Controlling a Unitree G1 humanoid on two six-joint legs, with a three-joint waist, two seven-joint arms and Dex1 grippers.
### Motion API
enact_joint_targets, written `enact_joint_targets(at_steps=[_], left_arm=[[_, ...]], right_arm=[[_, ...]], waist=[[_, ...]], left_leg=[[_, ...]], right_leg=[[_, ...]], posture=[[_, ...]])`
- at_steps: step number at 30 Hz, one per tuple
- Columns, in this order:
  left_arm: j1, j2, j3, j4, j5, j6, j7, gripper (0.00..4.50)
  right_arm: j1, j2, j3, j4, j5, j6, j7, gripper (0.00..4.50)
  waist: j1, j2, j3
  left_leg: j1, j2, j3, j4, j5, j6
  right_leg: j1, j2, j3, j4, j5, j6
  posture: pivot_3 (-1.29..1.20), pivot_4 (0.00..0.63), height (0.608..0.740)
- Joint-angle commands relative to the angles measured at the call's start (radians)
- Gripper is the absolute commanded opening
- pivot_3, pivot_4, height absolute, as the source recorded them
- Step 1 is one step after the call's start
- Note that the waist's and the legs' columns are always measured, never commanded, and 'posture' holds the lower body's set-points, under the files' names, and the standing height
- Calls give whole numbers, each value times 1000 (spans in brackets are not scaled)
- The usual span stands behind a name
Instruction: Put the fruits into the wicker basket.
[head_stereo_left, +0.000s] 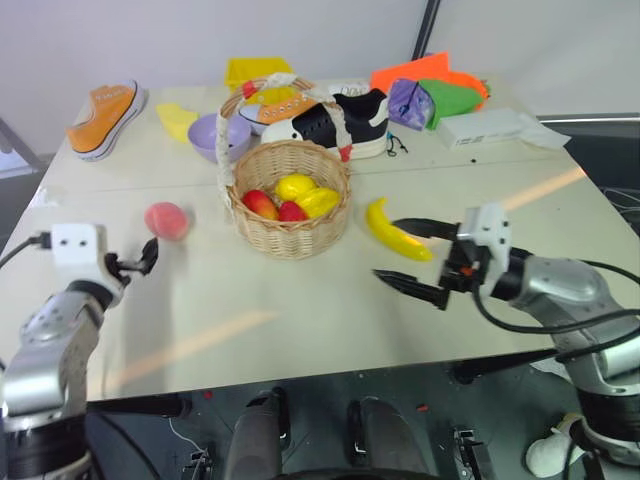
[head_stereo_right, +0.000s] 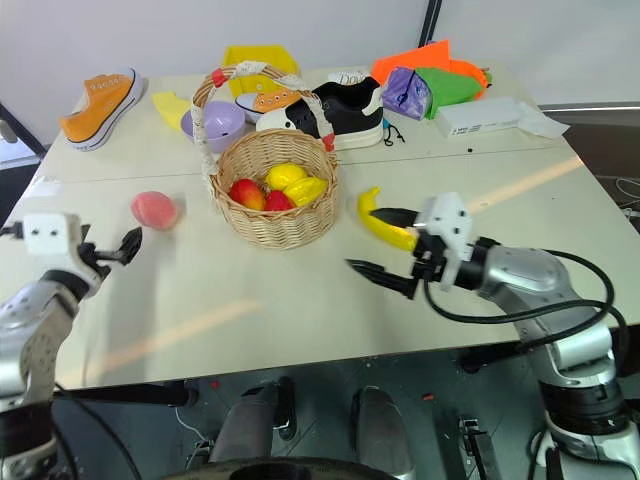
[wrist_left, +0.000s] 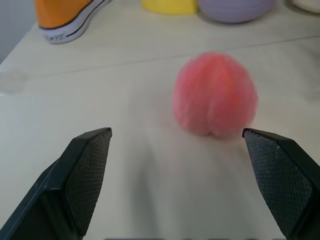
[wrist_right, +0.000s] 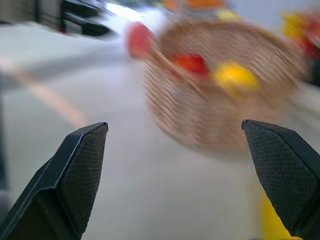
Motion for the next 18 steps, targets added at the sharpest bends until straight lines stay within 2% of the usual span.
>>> enact_joint_targets(at_steps=[1,8,15,18], left_arm=[[-105,-1,-59,64,50,6,22,4500],[-235,2,-113,228,102,21,26,4500],[-285,8,-141,311,129,38,11,4500],[-301,6,-136,342,130,42,16,3680]], right_arm=[[-44,40,67,-69,16,25,-34,4493],[-31,60,87,-89,13,14,-45,4493],[-19,61,98,-94,-6,-4,-54,4493],[-27,68,105,-92,-14,-9,-60,4500]], waist=[[2,-1,0],[0,-2,0],[1,-2,0],[0,-2,0]], left_leg=[[0,0,0,0,0,0],[0,-1,2,2,1,4],[0,-1,2,2,1,4],[0,-1,2,2,1,4]], right_leg=[[0,0,0,0,0,0],[0,0,-1,1,0,1],[0,2,-2,1,2,3],[0,3,-2,2,2,4]], posture=[[0,150,740],[0,150,740],[0,150,740],[0,150,740]])
